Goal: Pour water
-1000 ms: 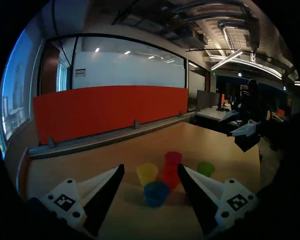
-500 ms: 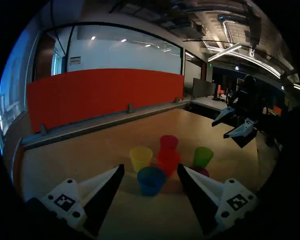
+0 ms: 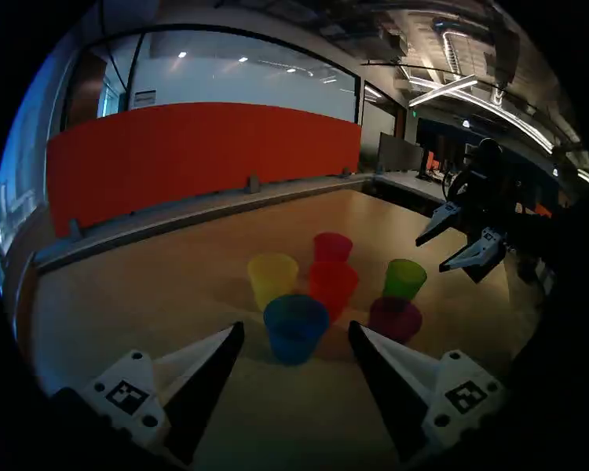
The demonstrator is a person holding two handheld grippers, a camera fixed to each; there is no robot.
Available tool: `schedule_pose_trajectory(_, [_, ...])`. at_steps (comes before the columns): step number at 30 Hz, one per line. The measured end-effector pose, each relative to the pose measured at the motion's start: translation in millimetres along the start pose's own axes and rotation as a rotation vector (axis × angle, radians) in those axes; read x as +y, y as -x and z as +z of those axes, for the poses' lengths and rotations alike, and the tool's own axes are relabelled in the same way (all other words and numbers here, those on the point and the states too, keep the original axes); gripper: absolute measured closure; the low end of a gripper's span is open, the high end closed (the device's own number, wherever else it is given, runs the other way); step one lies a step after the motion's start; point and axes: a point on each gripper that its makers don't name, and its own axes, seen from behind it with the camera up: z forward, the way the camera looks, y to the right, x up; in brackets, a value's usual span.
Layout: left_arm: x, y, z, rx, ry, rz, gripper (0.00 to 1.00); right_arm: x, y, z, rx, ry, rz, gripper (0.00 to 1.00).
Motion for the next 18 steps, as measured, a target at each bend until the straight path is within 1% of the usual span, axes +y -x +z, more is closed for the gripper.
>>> schedule_pose_trajectory(6, [2.2, 17, 9.5, -0.040, 0.020, -0.010, 0.01, -1, 16, 10.6, -0.038, -0.004, -0.002, 0.01])
schedule_pose_trajectory(18, [5.7, 45, 33.0, -0.111, 0.041, 0.011, 0.01, -4, 29, 32.7, -0.073, -0.024, -0.008, 0.01])
